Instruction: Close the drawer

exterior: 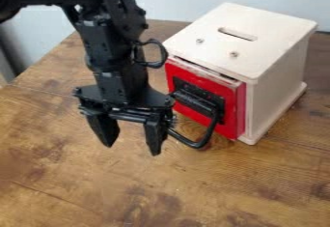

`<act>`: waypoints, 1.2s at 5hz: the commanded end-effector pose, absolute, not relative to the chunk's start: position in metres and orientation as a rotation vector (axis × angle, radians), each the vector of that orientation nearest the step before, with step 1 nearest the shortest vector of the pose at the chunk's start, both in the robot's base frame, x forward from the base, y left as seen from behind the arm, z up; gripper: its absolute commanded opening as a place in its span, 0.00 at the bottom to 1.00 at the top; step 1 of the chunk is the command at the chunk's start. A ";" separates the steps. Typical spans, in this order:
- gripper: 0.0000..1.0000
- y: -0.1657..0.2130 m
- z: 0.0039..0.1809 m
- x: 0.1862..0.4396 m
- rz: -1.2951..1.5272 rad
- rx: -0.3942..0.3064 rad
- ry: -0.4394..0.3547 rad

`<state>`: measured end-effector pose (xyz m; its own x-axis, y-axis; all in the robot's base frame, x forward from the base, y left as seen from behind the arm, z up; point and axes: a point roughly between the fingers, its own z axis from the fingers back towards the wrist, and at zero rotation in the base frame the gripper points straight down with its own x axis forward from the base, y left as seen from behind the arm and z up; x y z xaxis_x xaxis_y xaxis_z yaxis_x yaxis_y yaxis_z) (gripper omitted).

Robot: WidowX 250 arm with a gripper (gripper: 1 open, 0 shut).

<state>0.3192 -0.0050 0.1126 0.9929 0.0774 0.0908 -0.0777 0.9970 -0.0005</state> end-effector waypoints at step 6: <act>1.00 -0.005 0.124 0.312 0.056 0.001 -0.175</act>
